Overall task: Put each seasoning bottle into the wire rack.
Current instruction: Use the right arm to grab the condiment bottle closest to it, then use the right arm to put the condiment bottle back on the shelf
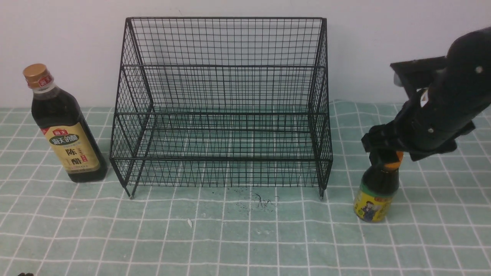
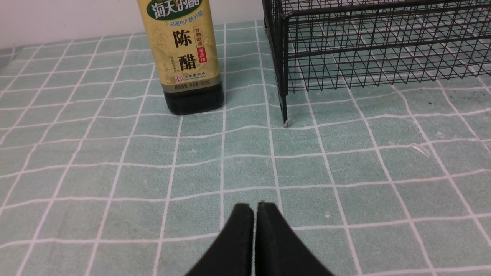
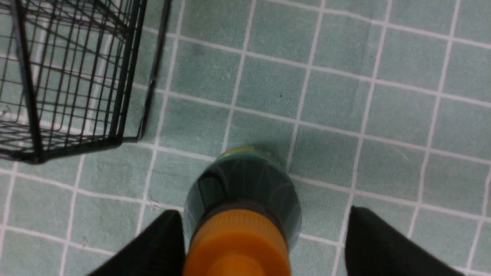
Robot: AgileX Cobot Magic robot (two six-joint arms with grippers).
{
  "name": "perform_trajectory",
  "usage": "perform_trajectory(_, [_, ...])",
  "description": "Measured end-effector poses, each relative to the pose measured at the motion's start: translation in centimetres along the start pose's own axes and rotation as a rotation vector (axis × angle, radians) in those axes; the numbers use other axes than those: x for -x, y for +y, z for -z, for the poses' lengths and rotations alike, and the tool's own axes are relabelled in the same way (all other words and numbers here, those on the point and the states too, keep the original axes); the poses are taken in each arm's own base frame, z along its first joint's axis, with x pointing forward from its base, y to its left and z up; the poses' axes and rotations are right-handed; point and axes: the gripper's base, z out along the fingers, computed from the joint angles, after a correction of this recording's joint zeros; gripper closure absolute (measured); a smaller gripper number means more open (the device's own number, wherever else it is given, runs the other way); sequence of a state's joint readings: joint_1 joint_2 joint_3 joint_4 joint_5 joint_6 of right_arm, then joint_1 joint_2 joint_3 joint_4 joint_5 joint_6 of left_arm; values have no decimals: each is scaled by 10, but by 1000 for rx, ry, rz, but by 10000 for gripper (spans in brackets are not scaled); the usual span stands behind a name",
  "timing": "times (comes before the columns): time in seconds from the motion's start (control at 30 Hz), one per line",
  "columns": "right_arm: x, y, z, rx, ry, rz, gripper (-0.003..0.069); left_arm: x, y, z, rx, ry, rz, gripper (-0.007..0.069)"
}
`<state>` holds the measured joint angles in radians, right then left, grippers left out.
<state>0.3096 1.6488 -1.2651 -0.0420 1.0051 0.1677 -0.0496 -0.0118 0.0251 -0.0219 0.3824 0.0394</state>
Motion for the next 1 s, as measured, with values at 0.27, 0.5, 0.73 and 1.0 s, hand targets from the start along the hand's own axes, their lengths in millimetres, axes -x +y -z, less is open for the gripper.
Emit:
perform_trajectory(0.27, [-10, 5, 23, 68, 59, 87, 351, 0, 0, 0, 0, 0, 0, 631])
perform_trajectory(0.5, [-17, 42, 109, 180, -116, 227, 351, 0, 0, 0, 0, 0, 0, 631])
perform_trajectory(0.73, [12, 91, 145, 253, -280, 347, 351, 0, 0, 0, 0, 0, 0, 631])
perform_trajectory(1.0, [62, 107, 122, 174, -294, 370, 351, 0, 0, 0, 0, 0, 0, 631])
